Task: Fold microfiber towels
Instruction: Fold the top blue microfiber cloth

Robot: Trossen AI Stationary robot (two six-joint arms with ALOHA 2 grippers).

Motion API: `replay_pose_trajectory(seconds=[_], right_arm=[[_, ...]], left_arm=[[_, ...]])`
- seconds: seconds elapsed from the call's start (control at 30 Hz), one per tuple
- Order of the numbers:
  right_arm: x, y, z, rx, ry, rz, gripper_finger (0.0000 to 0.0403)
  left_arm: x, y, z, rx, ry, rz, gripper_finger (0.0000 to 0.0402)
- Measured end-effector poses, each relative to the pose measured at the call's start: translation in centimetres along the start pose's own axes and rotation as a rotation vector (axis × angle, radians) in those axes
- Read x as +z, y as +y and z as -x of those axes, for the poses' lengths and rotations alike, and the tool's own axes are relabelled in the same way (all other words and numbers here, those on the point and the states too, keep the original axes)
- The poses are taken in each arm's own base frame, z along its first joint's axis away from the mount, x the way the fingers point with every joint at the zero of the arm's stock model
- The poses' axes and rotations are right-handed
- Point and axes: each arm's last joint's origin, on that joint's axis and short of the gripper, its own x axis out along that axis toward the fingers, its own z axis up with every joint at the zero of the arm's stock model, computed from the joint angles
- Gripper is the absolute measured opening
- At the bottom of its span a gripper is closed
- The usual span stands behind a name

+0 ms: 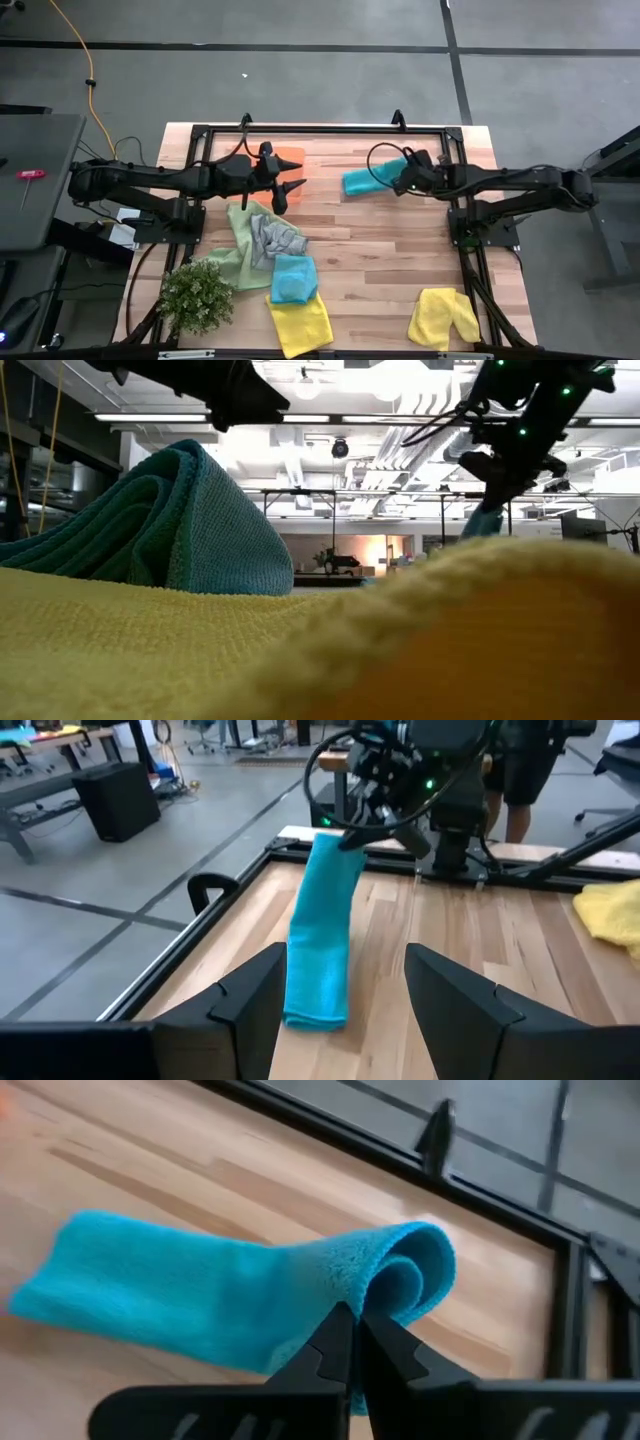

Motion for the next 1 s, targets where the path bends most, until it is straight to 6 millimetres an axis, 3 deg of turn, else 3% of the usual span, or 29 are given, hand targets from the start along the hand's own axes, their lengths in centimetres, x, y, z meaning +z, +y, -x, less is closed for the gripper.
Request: replay_pose_trajectory(seconds=[0.2,0.6,1.0], right_arm=[[0.7,2.3,-1.5,0.151,0.001,0.017,0.0],[0.6,8.1,-6.5,0.402,-0.03,0.08,0.0],[0.1,10.6,-10.1,0.595,-0.036,0.014,0.0]], left_arm=[[0.2,0.0,0.0,0.006,-0.016,0.003,0.0195],[0.2,0.1,0.0,0.026,-0.016,0.002,0.0195],[0.2,0.1,0.0,0.026,-0.016,-0.014,0.0195]])
